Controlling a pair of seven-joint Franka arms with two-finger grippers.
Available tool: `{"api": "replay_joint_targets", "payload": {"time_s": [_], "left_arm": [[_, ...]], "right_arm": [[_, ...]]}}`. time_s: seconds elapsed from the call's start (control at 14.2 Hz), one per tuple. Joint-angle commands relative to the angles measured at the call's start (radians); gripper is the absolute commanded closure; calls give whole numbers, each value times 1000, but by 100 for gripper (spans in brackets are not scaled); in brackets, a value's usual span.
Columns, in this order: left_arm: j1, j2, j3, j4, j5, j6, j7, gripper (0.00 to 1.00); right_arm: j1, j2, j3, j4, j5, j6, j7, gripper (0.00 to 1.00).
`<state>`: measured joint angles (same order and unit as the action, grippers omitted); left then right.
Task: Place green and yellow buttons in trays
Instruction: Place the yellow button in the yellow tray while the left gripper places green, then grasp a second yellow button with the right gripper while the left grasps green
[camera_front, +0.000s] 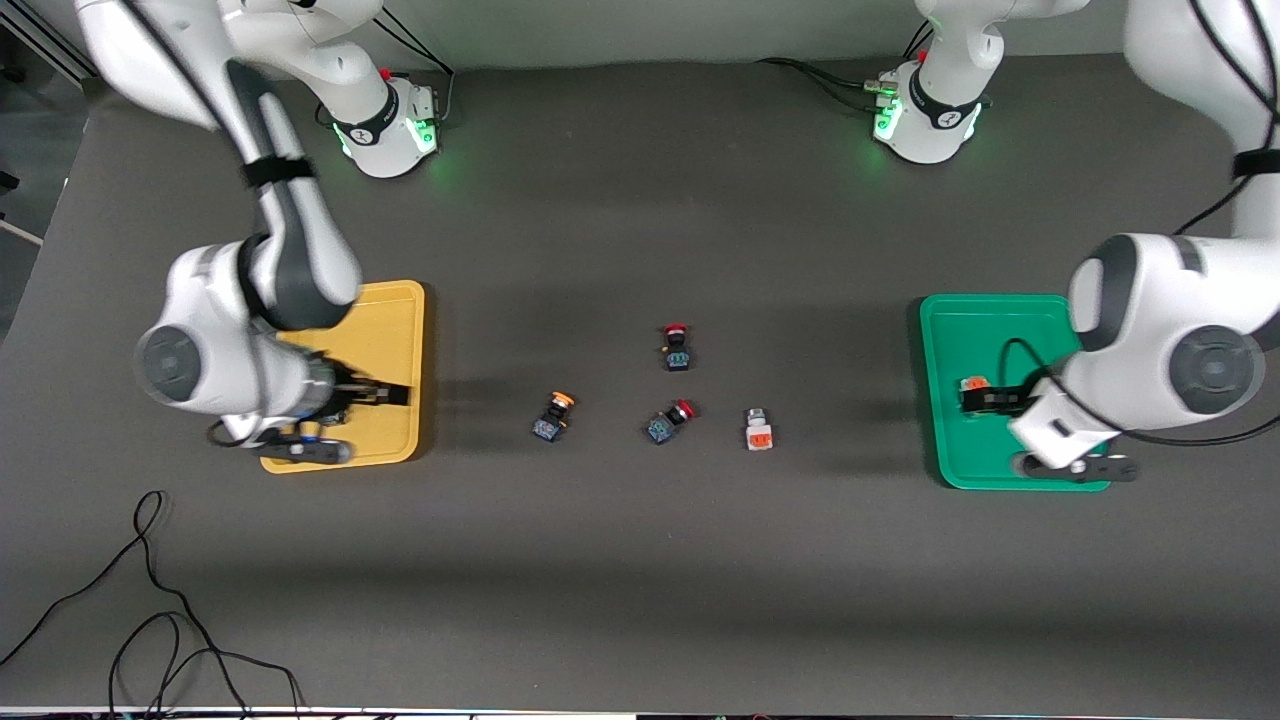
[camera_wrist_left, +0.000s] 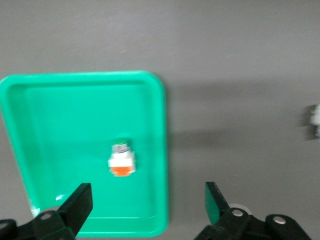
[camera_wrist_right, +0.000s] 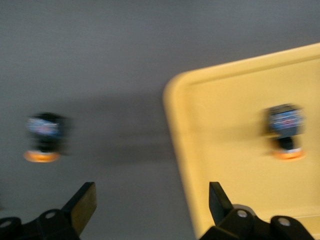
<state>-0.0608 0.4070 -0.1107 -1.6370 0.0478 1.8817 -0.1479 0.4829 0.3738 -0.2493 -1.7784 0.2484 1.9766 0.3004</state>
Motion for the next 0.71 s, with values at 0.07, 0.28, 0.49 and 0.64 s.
{"api": "replay_joint_targets", "payload": {"time_s": [0.07, 0.28, 0.49, 0.64], "left_arm": [[-181, 168, 9, 198, -3, -15, -186, 0], [-296, 223, 11, 215, 3, 86, -359, 0], [-378, 281, 11, 215, 6, 157, -462, 0], [-384, 331, 11, 207, 9, 212, -510, 0]], "right_arm": [[170, 222, -5, 210, 139, 40, 262, 0], [197, 306, -5, 182, 178, 175, 296, 0], [198, 376, -5, 183, 229, 261, 296, 0], [206, 398, -5, 186, 238, 278, 298, 1]]}}
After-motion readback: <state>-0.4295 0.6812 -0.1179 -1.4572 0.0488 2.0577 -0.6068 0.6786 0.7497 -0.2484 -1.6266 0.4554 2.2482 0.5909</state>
